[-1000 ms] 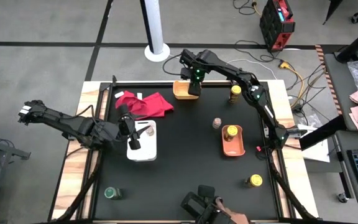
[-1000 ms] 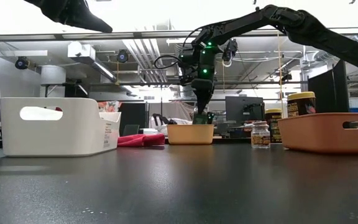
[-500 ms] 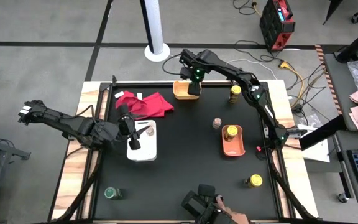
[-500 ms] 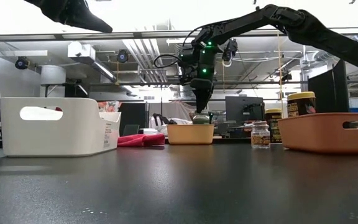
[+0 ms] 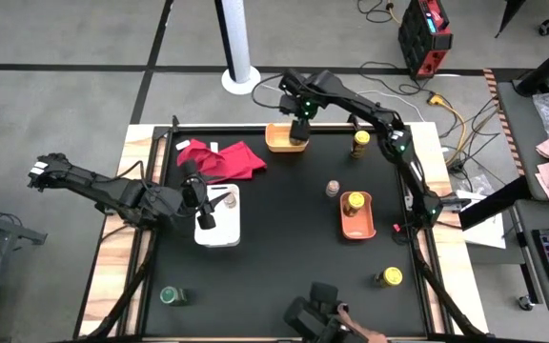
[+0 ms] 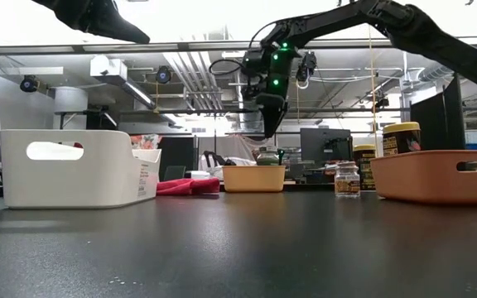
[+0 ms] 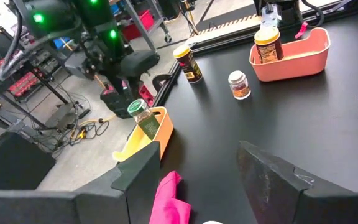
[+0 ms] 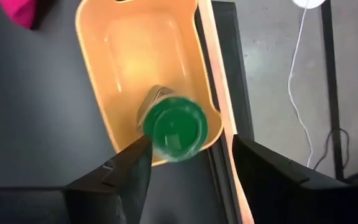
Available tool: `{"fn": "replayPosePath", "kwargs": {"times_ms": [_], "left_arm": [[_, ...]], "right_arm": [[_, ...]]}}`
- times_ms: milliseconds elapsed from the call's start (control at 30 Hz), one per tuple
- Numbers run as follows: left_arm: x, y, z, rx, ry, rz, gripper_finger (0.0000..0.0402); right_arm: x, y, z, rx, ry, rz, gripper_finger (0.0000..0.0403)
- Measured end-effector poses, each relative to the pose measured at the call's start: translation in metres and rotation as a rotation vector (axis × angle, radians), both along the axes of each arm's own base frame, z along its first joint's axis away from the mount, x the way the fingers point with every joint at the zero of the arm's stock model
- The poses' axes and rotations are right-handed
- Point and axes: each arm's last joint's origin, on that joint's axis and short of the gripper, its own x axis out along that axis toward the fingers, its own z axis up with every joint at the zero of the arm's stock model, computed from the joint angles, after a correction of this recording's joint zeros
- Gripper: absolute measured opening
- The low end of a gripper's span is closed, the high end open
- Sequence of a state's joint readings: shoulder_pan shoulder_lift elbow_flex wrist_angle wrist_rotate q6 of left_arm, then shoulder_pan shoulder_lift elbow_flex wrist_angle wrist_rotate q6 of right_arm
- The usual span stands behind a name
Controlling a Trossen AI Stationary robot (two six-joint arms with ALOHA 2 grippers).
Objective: Sort spices by type
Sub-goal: Put the right green seasoning bottle into the yellow bin
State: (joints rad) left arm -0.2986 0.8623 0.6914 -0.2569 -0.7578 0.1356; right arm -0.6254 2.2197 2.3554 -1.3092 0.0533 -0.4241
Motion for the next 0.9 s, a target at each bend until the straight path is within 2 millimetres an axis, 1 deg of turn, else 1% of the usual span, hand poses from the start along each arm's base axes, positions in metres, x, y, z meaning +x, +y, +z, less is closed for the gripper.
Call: {"fn": "replayPosePath", "kwargs": {"times_ms": [67,133,200,300,333,400,500,600,733,900], "left_arm": [[0.0,0.0,0.0,0.0,0.001,0.0,0.0196],[0.0,0.0,-0.001,0.001,0.007,0.0,0.0196],[-0.001,0.0,-0.002,-0.001,0.017,0.002,0.0196],[-0.001,0.0,-0.003,-0.008,0.023,0.007,0.0196],[-0.001,0.0,-0.003,-0.01,0.023,0.008,0.0196],[-0.001,0.0,-0.003,-0.011,0.023,0.008,0.0196],[-0.001,0.0,-0.003,-0.019,0.019,0.011,0.0196],[-0.002,0.0,-0.003,-0.028,0.017,0.015,0.0196],[-0.002,0.0,-0.004,-0.028,0.019,0.016,0.0196],[-0.002,0.0,-0.004,-0.028,0.019,0.015,0.0196]], "right_arm": [[-0.003,0.003,0.004,0.014,0.005,-0.002,0.0187],[-0.006,0.007,0.006,0.036,0.033,0.003,0.0153],[-0.008,0.012,0.006,0.081,0.051,0.006,0.0109],[-0.01,0.02,0.003,0.162,0.076,0.009,0.0033],[-0.008,0.022,0.0,0.166,0.083,0.012,0.0023],[-0.005,0.022,-0.007,0.162,0.093,0.02,0.0017],[0.004,0.022,-0.02,0.108,0.075,0.05,0.001],[0.008,0.022,-0.028,0.059,0.084,0.047,0.0009],[0.01,0.02,-0.031,0.045,0.063,0.043,0.0009],[0.016,0.015,-0.029,-0.006,0.002,0.003,0.0009]]}}
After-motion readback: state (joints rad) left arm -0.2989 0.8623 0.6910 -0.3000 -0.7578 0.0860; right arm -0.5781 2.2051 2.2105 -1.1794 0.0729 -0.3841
